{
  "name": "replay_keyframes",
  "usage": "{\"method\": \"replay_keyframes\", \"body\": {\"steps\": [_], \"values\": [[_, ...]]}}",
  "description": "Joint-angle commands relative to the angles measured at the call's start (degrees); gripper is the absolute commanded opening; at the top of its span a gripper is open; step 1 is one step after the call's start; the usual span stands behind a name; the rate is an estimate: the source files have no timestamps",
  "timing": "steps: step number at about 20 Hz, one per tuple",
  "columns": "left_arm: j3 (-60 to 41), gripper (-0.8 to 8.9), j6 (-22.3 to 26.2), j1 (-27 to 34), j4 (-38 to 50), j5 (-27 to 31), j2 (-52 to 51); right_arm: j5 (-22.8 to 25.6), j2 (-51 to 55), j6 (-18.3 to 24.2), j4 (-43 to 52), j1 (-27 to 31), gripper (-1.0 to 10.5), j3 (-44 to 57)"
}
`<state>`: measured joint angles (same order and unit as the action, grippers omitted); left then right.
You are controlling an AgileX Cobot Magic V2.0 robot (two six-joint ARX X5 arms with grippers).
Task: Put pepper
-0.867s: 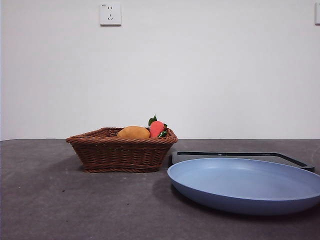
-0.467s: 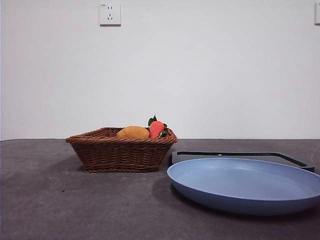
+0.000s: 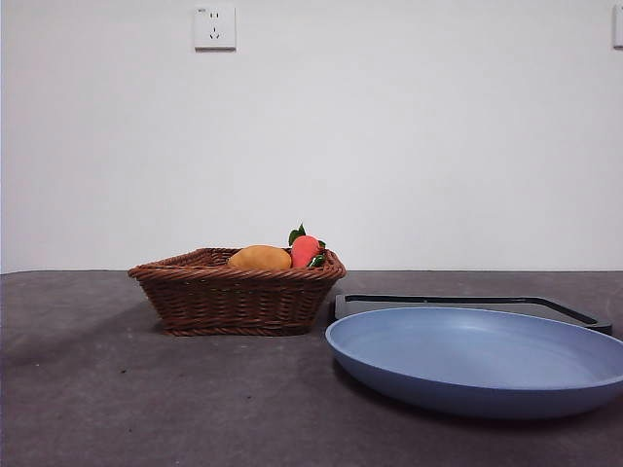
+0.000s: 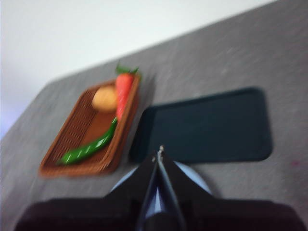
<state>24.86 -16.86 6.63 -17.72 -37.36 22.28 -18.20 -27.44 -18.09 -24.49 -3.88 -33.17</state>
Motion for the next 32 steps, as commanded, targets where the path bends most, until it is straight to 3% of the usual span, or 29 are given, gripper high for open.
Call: {"method": "replay_keyframes", "body": {"steps": [1,5,11,16,20,28,32], "values": [[5.1,0.07,9.4,0.1,-4.7,-3.3,4.2,-3.0,-4.6,6.6,-6.4,-0.8,0.1,-6.9],[11.5,0.07,17.2,-0.5,-12.8,-6.7,9.1,-4.5,-10.6,13.5,-17.2,-1.8,0.1,-15.4],[20.4,0.07,25.6,-3.9,-26.2,-6.2,14.7,-4.4,-15.9,23.0,-31.7,-3.2,0.1,-23.3],[21.4,0.25,25.9,-4.4,-26.9,-6.3,14.7,-4.3,-16.1,23.5,-33.0,-3.3,0.2,-23.3],[21.4,3.93,25.9,-4.4,-26.9,-6.2,14.7,-4.2,-16.1,23.2,-33.0,-3.3,3.1,-23.3],[21.4,3.91,25.9,-4.4,-26.9,-6.3,14.7,-4.2,-16.9,22.4,-33.0,-3.3,3.3,-23.3],[21.4,3.91,25.9,-4.4,-26.9,-6.3,14.7,-3.9,-22.4,22.0,-32.7,-3.3,3.2,-23.3]]}}
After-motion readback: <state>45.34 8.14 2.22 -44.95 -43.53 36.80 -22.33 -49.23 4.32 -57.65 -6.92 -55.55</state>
